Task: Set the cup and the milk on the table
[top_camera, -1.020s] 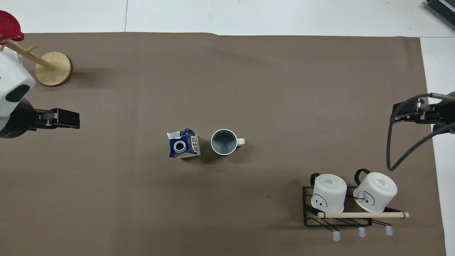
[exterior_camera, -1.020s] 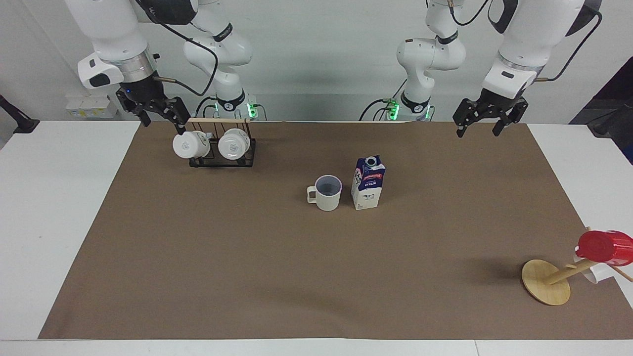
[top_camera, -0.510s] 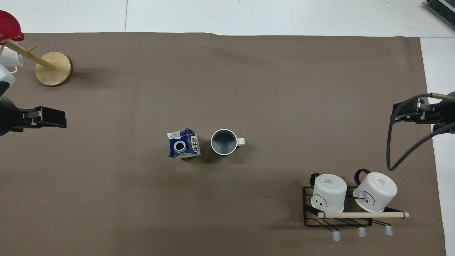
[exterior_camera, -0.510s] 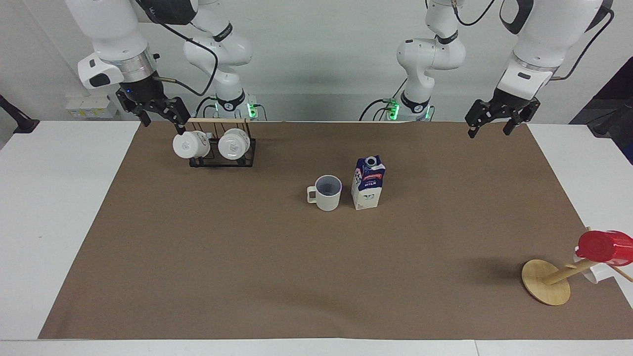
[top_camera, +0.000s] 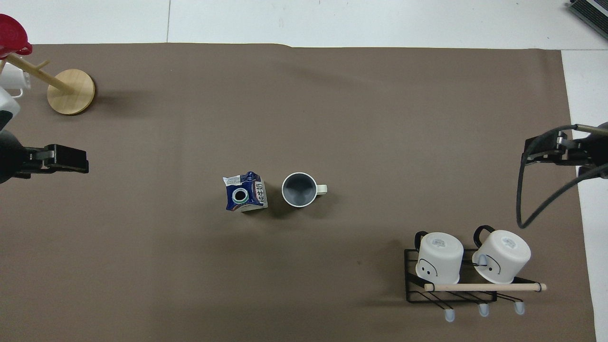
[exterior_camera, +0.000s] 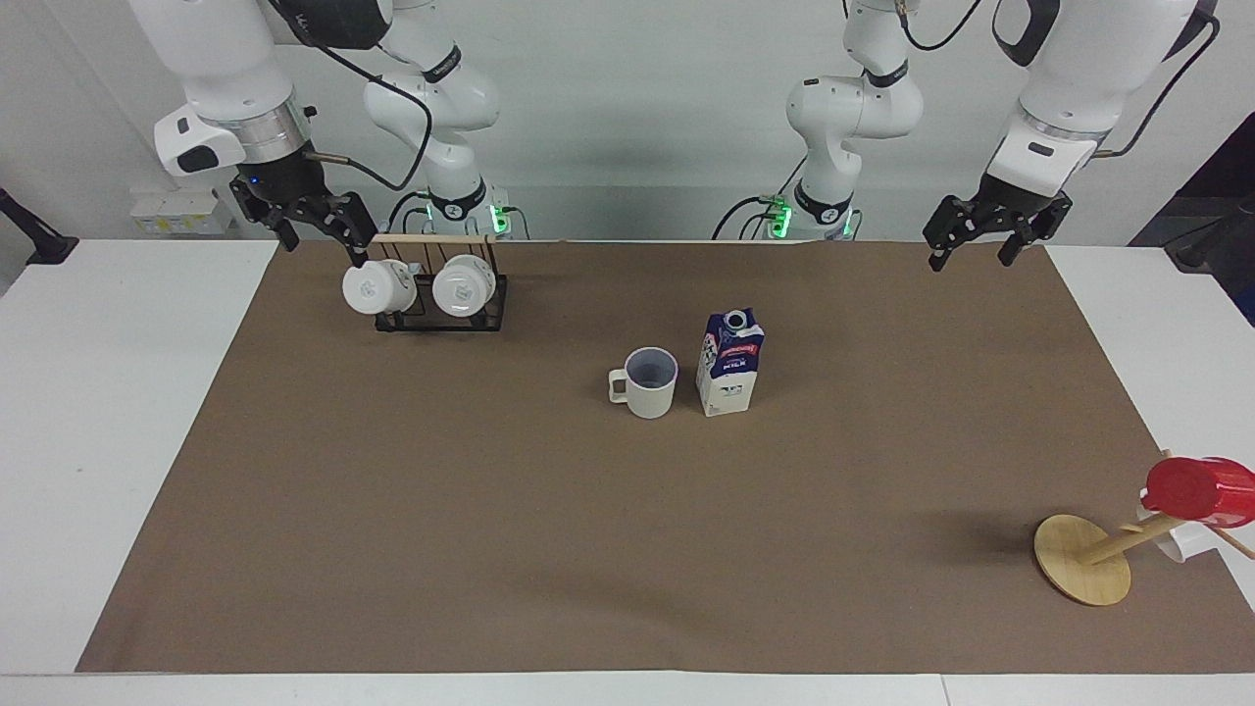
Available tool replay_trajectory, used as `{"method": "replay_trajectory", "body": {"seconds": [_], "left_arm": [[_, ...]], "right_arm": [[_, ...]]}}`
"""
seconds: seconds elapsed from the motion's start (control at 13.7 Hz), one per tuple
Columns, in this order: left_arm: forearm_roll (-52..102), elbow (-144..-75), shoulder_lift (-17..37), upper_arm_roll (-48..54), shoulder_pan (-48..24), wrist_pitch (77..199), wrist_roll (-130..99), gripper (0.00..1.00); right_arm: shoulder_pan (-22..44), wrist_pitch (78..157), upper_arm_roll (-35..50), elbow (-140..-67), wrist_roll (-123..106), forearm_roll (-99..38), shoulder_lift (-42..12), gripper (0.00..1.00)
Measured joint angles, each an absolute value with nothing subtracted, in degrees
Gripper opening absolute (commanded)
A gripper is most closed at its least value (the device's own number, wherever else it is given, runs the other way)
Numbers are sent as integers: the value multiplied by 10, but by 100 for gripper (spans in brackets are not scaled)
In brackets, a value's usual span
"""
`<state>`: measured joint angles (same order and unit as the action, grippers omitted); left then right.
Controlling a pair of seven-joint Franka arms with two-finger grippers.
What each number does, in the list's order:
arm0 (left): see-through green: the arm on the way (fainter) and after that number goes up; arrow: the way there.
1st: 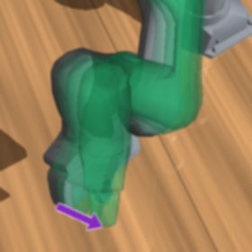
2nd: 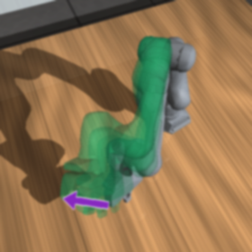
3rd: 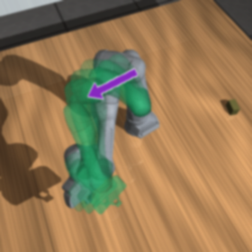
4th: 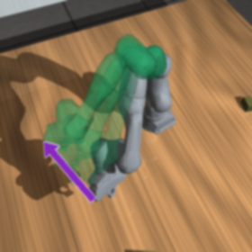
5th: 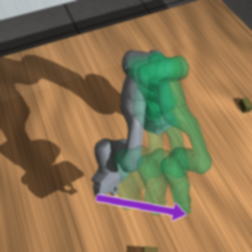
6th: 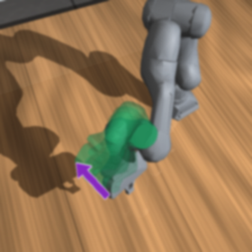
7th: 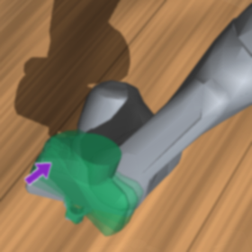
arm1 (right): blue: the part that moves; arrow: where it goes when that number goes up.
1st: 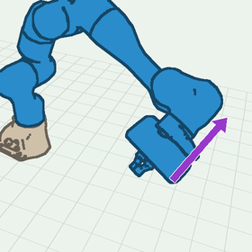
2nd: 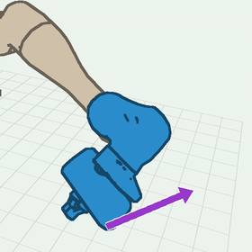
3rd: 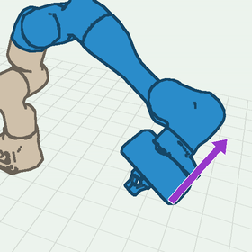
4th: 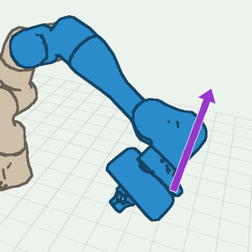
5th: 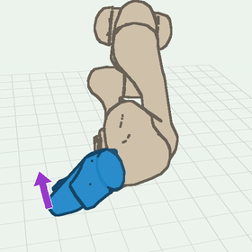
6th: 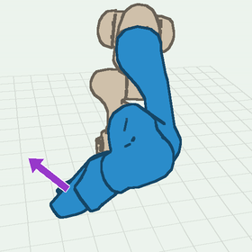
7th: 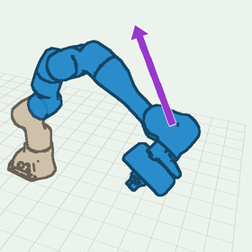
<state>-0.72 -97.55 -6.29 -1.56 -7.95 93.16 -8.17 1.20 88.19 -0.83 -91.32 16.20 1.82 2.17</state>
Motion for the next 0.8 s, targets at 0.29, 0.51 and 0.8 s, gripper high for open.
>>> {"method": "replay_trajectory", "body": {"seconds": [0.29,0.51,0.8], "left_arm": [[-7,-975,-64,-15,-80,924,-65,100],[-7,-975,-64,-14,-79,916,-60,100],[-7,-974,-64,-13,-80,915,-58,100]], "right_arm": [[12,882,-8,-913,162,18,22,100],[12,882,-8,-913,162,18,22,100],[12,882,-8,-913,162,18,22,100]]}}
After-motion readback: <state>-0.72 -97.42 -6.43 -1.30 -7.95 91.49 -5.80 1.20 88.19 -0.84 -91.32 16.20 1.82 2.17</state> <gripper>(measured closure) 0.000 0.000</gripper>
